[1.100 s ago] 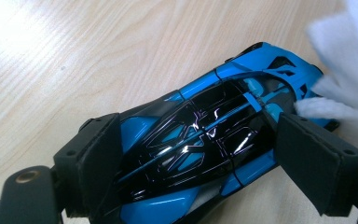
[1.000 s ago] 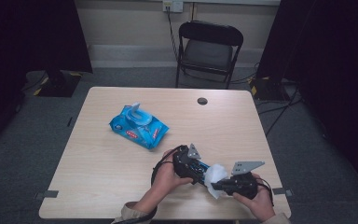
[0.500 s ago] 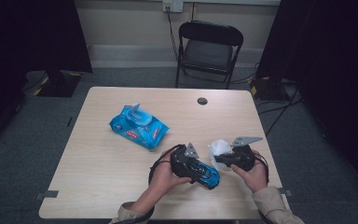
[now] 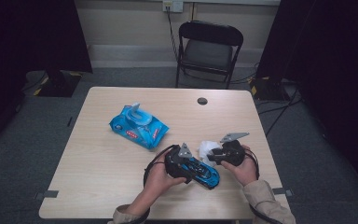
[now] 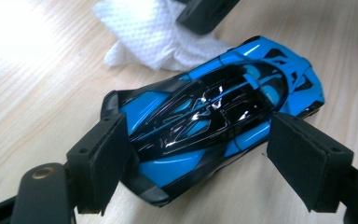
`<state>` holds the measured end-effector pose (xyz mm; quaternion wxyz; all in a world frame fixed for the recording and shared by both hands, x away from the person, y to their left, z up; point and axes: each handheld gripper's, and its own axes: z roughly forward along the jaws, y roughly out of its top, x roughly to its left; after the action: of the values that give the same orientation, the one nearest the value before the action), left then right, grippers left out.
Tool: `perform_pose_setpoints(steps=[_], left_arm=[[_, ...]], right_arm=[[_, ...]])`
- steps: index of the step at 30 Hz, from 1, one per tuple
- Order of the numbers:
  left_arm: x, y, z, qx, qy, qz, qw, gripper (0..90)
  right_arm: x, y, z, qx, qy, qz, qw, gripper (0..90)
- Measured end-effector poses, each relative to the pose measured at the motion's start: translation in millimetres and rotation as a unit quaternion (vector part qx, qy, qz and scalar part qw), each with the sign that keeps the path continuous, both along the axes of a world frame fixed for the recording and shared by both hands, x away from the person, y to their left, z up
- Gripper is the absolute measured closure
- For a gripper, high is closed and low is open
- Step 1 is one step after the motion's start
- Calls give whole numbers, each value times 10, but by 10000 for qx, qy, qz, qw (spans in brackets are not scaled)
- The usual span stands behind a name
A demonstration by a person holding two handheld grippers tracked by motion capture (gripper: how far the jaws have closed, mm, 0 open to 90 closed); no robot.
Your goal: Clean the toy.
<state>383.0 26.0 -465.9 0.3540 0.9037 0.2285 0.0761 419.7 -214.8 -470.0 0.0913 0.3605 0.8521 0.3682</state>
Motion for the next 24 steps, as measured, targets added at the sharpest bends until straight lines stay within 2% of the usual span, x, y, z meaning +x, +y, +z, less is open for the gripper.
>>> perform_pose_setpoints(steps=[2,3,6,8,9,12,14,16,17,18,19,21,23,24], left_arm=[[0,3,-6,-27,8,3,10000,198],[-3,6,-9,-65,16,3,10000,199],[-13,-2,-4,-79,18,14,10000,196],[-13,-5,8,-84,0,-38,10000,200],[-14,-24,23,-129,-35,-63,9999,201],[-8,-67,20,-119,-6,-121,9999,176],[2,-69,27,-132,47,-106,9998,173],[5,-66,23,-154,50,-141,9998,172],[-7,-55,19,-169,-29,-220,9996,165],[-7,-55,19,-169,-29,-220,9996,179],[-19,-57,2,-264,-14,-220,9994,183],[-27,-64,0,-233,-57,-215,9995,181],[-24,-69,1,-238,-40,-208,9995,180],[-18,-76,14,-223,-2,-200,9996,180]], right_arm=[[-7,-36,16,-7,-10,-41,10000,575],[-16,-114,57,23,-70,-138,9999,554],[-1,-156,116,62,-175,-242,9995,497],[13,-153,132,129,-212,-236,9994,497],[50,-100,145,150,-307,-179,9993,489],[104,20,87,198,-249,-51,9995,488],[132,128,0,-45,-203,21,9998,492],[145,169,-49,-109,-184,58,9998,501],[165,226,-134,-229,-145,41,9996,568],[165,226,-134,-229,-145,41,9996,568],[175,256,-197,-304,-105,87,9994,645],[177,271,-209,-236,-66,66,9997,751],[182,283,-206,-247,-31,51,9997,785],[189,319,-190,-309,62,25,9995,824]])
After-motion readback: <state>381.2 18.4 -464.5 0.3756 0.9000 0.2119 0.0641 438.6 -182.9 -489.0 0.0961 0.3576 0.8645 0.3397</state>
